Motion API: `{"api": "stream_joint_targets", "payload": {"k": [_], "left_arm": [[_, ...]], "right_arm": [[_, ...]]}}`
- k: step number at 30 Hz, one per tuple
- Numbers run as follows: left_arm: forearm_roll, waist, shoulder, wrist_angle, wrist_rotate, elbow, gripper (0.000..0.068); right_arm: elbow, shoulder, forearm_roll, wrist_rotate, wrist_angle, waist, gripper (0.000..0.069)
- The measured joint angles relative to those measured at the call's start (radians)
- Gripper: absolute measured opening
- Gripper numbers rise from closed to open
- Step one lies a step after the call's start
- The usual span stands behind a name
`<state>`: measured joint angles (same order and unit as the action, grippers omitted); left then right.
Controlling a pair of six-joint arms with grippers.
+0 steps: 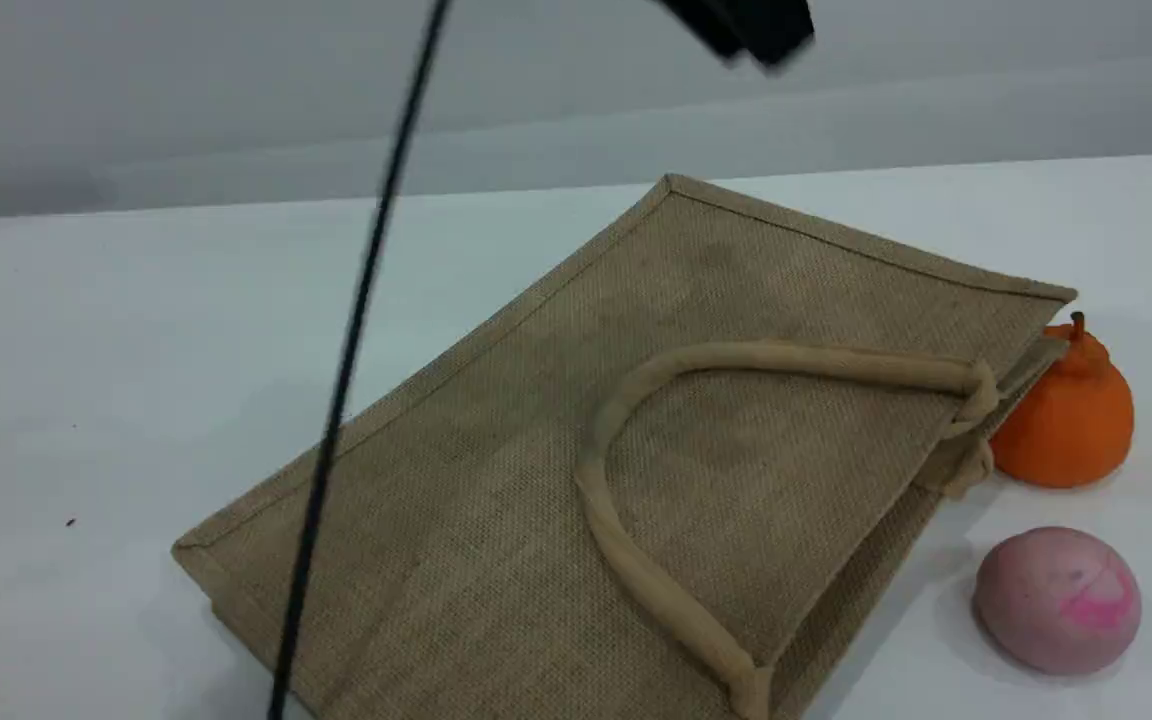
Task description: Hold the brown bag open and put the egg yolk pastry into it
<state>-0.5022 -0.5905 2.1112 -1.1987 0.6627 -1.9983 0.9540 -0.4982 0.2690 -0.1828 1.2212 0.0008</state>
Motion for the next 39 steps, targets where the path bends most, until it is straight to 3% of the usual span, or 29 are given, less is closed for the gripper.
{"api": "stream_joint_targets", "payload": {"k": [6,18,25,28,33,39], "left_arm": [[0.009,0.0,-0.14,-0.029,-0.039,0.0,0.0311],[0.016,-0.002,-0.325,-0.025,-0.104,0.001,0.0311],[0.033,-0.007,-0.393,-0.025,-0.127,0.002,0.0309],[0.055,-0.035,-0.419,-0.023,-0.142,0.02,0.03],[0.157,-0.116,-0.482,-0.023,-0.171,0.097,0.0292],[0.246,-0.214,-0.556,-0.023,-0.267,0.208,0.0292]], "right_arm": [[-0.059,0.045,-0.059,-0.004,-0.002,0.0,0.0442],[-0.38,0.214,-0.052,0.005,-0.117,0.0,0.044],[-0.448,0.347,-0.082,0.024,-0.145,0.0,0.044],[-0.447,0.388,-0.086,0.032,-0.152,0.0,0.044],[-0.447,0.397,-0.089,0.032,-0.15,0.0,0.044],[-0.447,0.396,-0.089,0.032,-0.15,0.0,0.044]]}}
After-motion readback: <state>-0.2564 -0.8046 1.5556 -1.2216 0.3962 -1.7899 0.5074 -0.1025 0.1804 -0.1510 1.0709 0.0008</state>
